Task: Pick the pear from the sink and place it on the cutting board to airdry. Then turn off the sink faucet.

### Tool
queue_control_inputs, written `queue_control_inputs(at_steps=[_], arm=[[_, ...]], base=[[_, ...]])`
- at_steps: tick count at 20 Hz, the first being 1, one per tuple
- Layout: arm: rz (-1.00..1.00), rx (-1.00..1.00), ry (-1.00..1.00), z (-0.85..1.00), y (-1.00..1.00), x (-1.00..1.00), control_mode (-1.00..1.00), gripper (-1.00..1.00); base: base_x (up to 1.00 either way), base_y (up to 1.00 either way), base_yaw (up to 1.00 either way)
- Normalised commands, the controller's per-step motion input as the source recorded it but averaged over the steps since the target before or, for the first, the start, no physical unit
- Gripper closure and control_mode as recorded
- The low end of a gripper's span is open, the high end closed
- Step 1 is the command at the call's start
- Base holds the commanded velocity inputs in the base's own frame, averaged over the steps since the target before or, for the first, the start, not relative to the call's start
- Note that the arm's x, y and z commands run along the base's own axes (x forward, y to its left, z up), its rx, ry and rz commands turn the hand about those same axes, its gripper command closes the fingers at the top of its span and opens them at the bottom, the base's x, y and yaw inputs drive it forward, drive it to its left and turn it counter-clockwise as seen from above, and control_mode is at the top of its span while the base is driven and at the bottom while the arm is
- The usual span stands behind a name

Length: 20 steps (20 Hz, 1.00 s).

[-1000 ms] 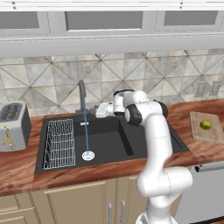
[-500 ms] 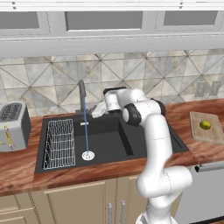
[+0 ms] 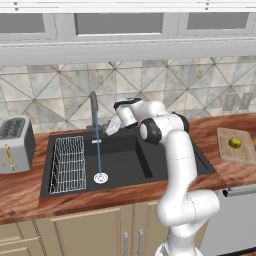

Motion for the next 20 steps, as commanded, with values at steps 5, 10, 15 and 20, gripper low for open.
queue_control_inputs(at_steps=[5, 10, 15, 20], arm=[[0.41, -0.13, -0.3, 0.5, 0.12, 0.17, -1.0, -1.0], [0.28, -0.04, -0.26, 0.81, -0.07, 0.37, -1.0, -1.0], [0.12, -0.02, -0.17, 0.96, -0.08, 0.42, -1.0, -1.0], [0.13, -0.09, -0.21, 1.0, 0.11, 0.35, -1.0, -1.0]], base=[[0.0, 0.0, 0.0], [0.0, 0.0, 0.0], [0.0, 0.0, 0.0], [0.0, 0.0, 0.0]])
